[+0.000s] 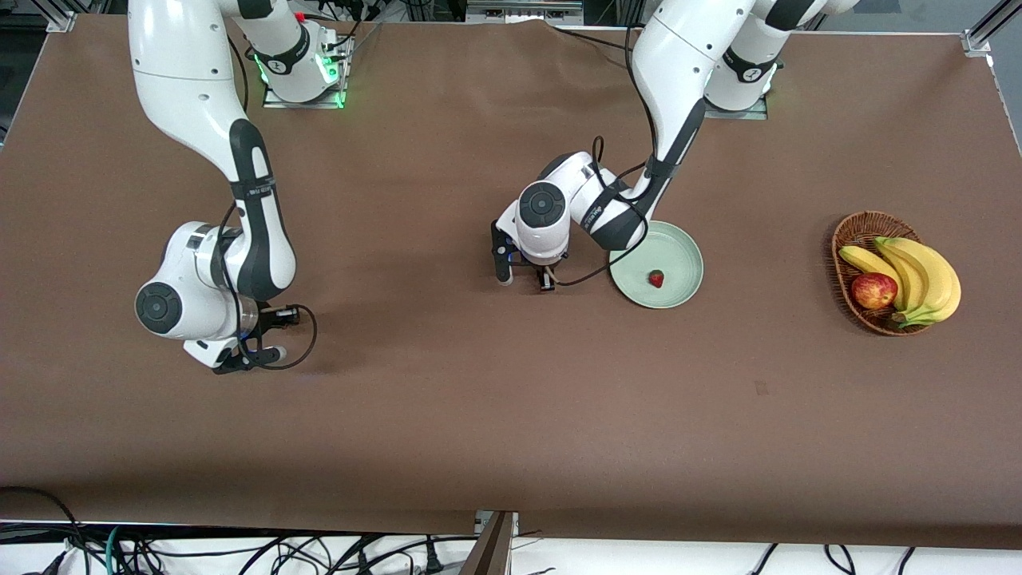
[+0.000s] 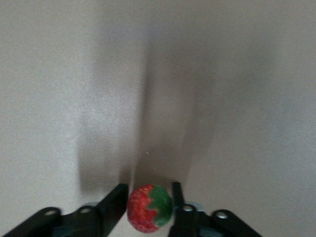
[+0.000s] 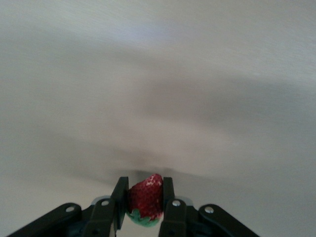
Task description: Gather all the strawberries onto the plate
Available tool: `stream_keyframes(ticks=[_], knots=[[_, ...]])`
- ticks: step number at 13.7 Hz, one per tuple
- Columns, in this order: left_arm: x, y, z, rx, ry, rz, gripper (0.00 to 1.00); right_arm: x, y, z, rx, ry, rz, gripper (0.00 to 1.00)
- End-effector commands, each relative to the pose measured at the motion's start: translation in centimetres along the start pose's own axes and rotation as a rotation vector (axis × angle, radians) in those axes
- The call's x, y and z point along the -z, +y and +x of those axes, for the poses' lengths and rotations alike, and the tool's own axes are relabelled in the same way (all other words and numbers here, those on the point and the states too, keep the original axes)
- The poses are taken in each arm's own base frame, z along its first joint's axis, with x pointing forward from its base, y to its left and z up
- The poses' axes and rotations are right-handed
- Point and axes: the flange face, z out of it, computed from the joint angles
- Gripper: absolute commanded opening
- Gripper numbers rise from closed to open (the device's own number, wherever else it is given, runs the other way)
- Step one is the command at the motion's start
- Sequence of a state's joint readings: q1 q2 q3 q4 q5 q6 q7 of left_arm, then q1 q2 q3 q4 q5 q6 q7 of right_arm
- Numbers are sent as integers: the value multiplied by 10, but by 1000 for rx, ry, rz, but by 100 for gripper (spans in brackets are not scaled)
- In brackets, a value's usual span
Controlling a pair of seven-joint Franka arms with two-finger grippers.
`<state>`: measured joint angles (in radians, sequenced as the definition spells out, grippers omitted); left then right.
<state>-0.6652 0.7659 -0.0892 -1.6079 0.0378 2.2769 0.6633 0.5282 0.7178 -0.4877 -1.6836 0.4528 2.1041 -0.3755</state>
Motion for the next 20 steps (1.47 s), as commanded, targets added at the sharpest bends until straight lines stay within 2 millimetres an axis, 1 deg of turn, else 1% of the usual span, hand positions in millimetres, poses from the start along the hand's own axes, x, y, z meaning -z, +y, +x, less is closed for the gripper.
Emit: stream_keyframes(ticks=[1, 2, 3, 4, 5, 6, 7, 8, 9, 10, 11, 12, 13, 14, 15, 16, 17, 18, 20], knots=[[-1, 2, -10, -14, -31, -10, 11, 32, -51, -5, -60, 1, 43, 19], [11, -1, -14, -10, -41, -15, 11, 37, -70, -6, -88, -3, 48, 19], [27, -13, -26, -10, -54, -25, 11, 42, -90, -7, -113, -3, 49, 20], [44, -32, -47, -15, -59, -39, 11, 40, -110, -8, -134, -10, 53, 20], [56, -49, -69, -27, -61, -59, 11, 41, -127, -9, -161, -11, 63, 20], [65, -61, -89, -54, -70, -86, 12, 41, -142, -10, -186, -15, 74, 20], [70, -69, -104, -77, -79, -107, 13, 43, -155, -12, -208, -16, 86, 20], [73, -75, -116, -98, -86, -123, 13, 41, -166, -13, -239, -23, 91, 20], [70, -83, -131, -110, -92, -143, 14, 41, -186, -15, -272, -25, 108, 20], [66, -88, -143, -129, -95, -155, 17, 39, -210, -17, -318, -29, 124, 20], [58, -92, -156, -139, -99, -170, 17, 41, -238, -18, -372, -24, 143, 21], [50, -92, -165, -139, -104, -183, 18, 40, -270, -21, -429, -16, 162, 21], [48, -88, -168, -142, -110, -185, 22, 39, -299, -24, -482, 2, 177, 22], [46, -87, -170, -143, -113, -189, 25, 43, -327, -27, -526, 24, 190, 26], [47, -85, -172, -141, -113, -189, 39, 50, -346, -27, -563, 37, 203, 31], [49, -84, -173, -149, -113, -189, 59, 57, -356, -23, -607, 48, 219, 59], [51, -84, -173, -155, -112, -188, 81, 63, -363, -20, -648, 56, 227, 94], [54, -84, -173, -155, -112, -187, 100, 67, -362, -19, -639, 66, 227, 100], [62, -84, -173, -155, -108, -178, 100, 83, -337, -11, -637, 75, 230, 100]])
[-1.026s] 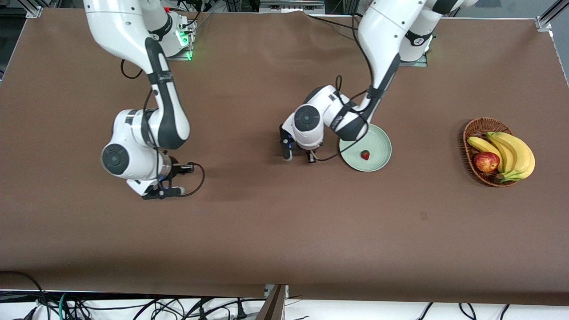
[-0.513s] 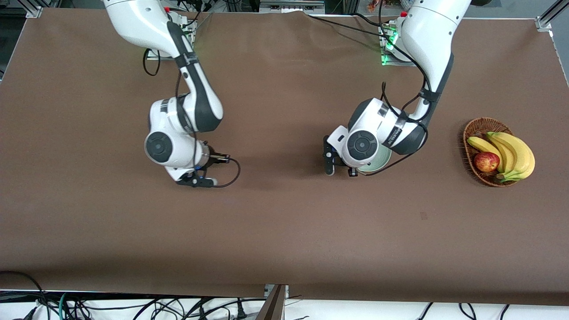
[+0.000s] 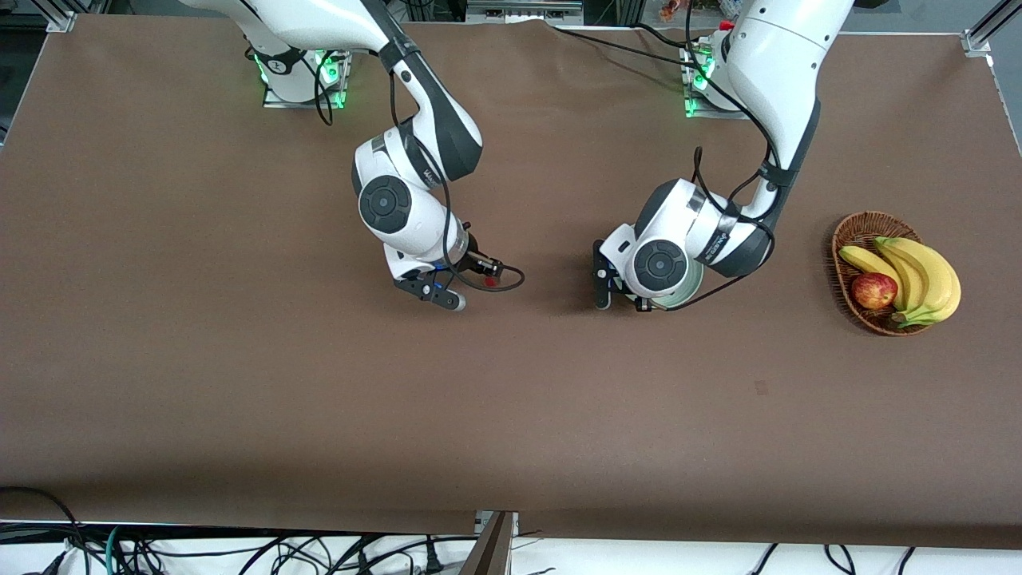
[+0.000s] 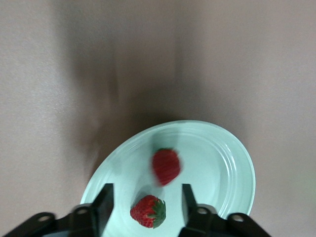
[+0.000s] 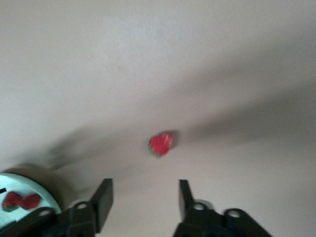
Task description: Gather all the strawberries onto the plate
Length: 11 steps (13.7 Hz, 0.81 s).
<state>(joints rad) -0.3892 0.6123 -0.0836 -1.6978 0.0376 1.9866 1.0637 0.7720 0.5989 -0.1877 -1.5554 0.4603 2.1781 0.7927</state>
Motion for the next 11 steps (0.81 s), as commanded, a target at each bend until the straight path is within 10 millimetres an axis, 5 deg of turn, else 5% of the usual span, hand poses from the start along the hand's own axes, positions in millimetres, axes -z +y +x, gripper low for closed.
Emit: stream_keyframes(ticks=[1, 3, 5, 7, 9, 11], knots=[[18, 8, -11, -21, 2, 20, 100, 27, 17, 31, 10, -11, -8, 100], [27, 8, -15, -6, 19, 23, 100, 43, 46, 63, 92, -17, -49, 100], [29, 10, 2, 33, 42, 39, 100, 55, 76, 89, 185, -36, -97, 100], [33, 13, 33, 82, 96, 80, 100, 73, 113, 120, 245, -44, -134, 100], [30, 21, 84, 100, 122, 95, 100, 85, 140, 146, 256, -27, -149, 100], [22, 42, 136, 148, 146, 130, 100, 90, 147, 154, 299, -25, -142, 100]])
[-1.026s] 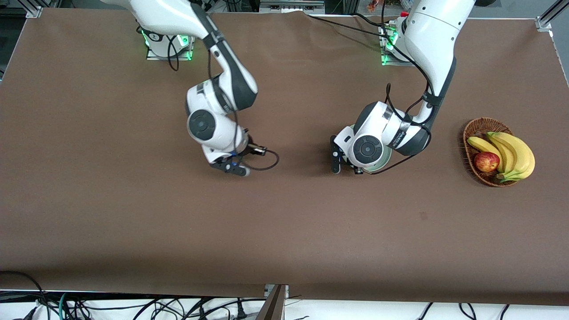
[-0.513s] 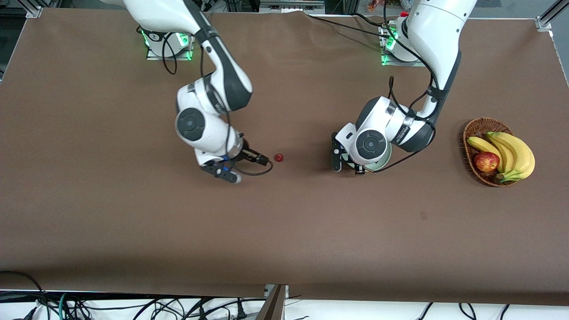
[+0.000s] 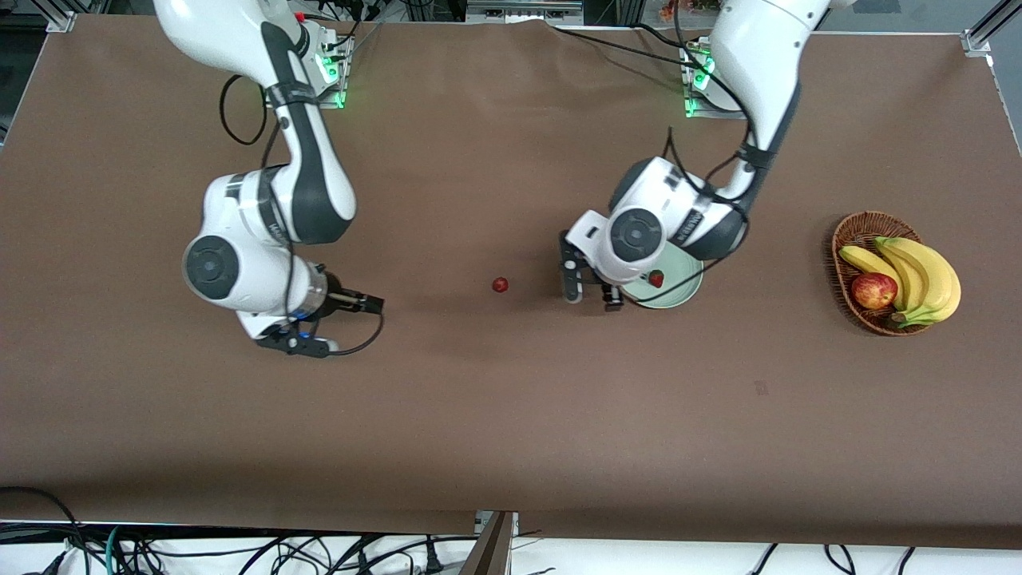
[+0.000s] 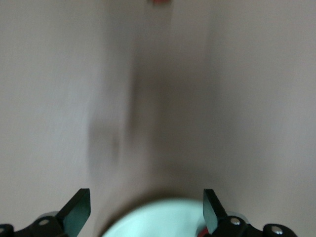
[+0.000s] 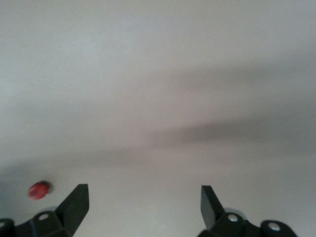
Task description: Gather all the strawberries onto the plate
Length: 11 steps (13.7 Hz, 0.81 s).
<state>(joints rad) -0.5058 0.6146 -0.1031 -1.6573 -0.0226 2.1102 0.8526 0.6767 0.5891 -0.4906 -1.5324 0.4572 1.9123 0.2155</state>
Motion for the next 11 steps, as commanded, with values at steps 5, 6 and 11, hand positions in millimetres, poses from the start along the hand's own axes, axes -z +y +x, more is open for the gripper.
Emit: stream_keyframes(ticks=[5, 6, 11], knots=[[-37, 69, 111, 138, 86, 94, 100, 67, 12, -22, 20, -37, 42, 100], [-39, 69, 113, 149, 103, 104, 100, 89, 23, -29, 23, -49, 50, 100], [-12, 43, 130, 193, 195, 176, 100, 194, 53, -91, 128, -35, -70, 100]])
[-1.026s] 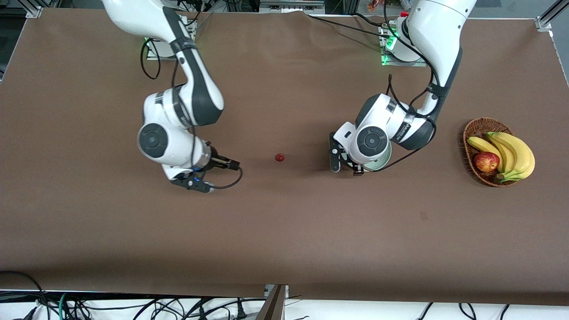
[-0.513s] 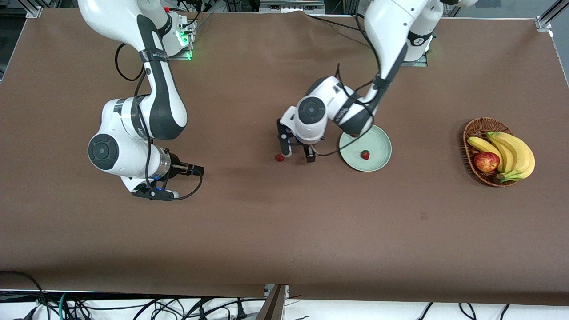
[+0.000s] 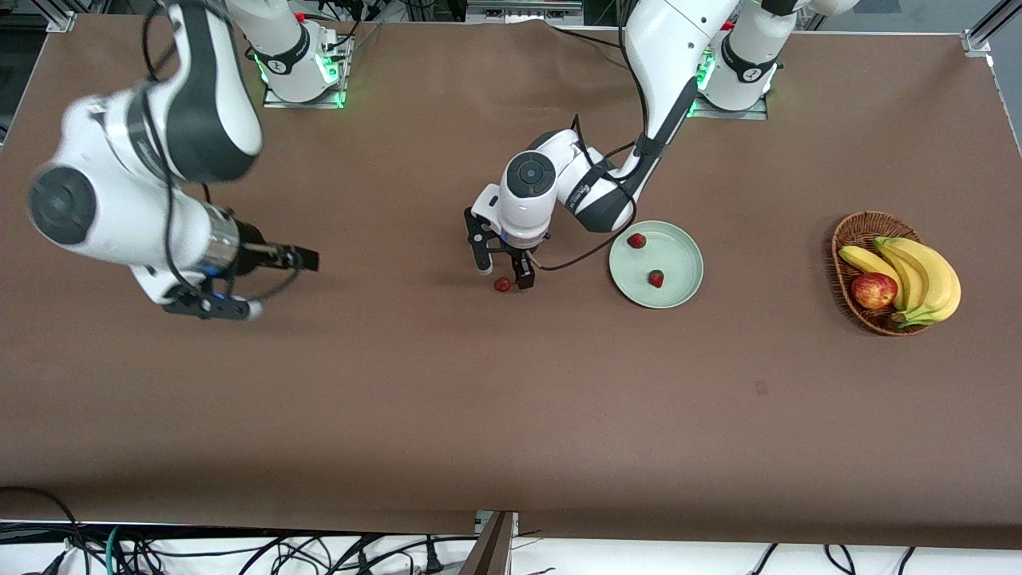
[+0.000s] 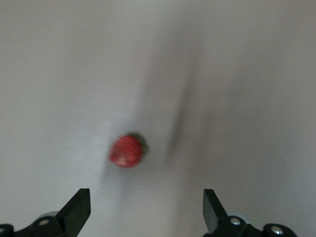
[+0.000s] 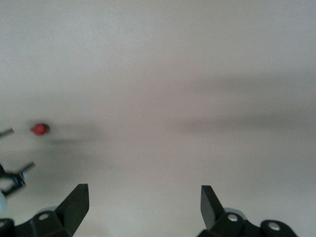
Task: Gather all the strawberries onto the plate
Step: 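Grasp the third strawberry with the left gripper while the right gripper retreats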
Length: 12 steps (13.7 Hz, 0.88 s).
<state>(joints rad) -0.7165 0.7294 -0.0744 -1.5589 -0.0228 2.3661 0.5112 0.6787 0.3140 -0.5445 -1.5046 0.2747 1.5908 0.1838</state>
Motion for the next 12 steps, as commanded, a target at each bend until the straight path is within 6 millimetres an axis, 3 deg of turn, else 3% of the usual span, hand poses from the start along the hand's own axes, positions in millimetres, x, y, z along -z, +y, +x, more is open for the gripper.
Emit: stream_keyframes(ticks=[1, 6, 9, 12], knots=[[2, -17, 18, 54, 41, 26, 100, 46, 16, -43, 57, 6, -46, 100], [-30, -21, 20, 120, 98, 49, 100, 102, 51, -75, 118, 83, -35, 100], [-33, -20, 19, 120, 93, 45, 100, 95, 64, -72, 151, 94, -30, 100], [-37, -18, 18, 117, 87, 43, 100, 93, 61, -68, 166, 120, -73, 100]])
